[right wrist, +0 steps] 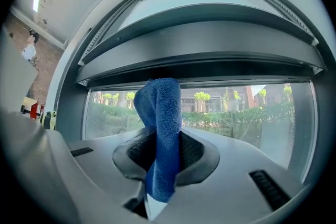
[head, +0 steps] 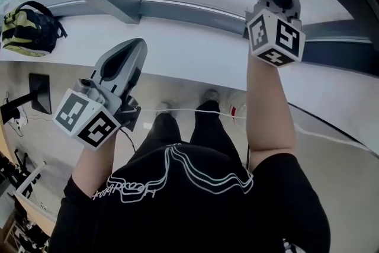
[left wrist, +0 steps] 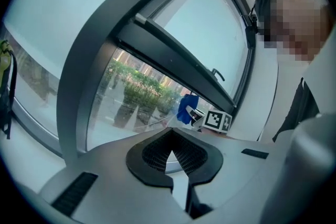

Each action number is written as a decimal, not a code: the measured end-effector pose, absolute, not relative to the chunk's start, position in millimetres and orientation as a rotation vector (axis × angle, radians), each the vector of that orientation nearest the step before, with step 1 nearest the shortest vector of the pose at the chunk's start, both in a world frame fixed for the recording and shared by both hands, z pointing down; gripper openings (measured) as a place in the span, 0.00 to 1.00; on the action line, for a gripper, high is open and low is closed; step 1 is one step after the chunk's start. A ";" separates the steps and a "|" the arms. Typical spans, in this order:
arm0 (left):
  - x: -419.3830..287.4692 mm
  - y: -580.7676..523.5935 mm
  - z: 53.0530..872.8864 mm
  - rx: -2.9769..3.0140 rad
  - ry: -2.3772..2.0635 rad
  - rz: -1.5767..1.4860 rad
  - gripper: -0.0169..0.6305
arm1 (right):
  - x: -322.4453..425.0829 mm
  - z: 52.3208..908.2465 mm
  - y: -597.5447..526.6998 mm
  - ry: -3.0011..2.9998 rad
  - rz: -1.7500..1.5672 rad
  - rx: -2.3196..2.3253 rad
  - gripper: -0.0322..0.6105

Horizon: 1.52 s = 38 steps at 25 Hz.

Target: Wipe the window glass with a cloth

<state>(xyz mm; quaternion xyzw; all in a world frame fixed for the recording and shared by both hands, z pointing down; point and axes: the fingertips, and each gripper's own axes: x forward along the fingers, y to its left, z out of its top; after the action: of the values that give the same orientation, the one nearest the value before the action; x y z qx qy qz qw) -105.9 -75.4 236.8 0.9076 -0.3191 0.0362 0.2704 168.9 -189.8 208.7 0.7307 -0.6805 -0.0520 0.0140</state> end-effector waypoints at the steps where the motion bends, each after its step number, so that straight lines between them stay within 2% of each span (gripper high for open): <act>1: -98.1 -75.3 235.1 2.443 -0.858 0.099 0.04 | 178.8 207.9 -188.2 -2.112 -0.157 2.278 0.16; 15: 51.5 -43.5 247.8 2.441 -0.781 0.169 0.04 | 336.8 219.5 -134.4 -2.033 -0.154 2.340 0.16; 38: 211.1 -14.5 231.6 2.492 -0.634 0.235 0.04 | 557.6 211.4 -51.6 -1.716 -0.072 2.599 0.16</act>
<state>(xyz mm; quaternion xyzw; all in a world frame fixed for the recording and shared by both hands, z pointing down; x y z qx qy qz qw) 211.1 -14.5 231.6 0.9276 -0.2360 0.0876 0.2760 557.6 -51.6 211.4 0.8342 -0.5508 -0.0231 0.0130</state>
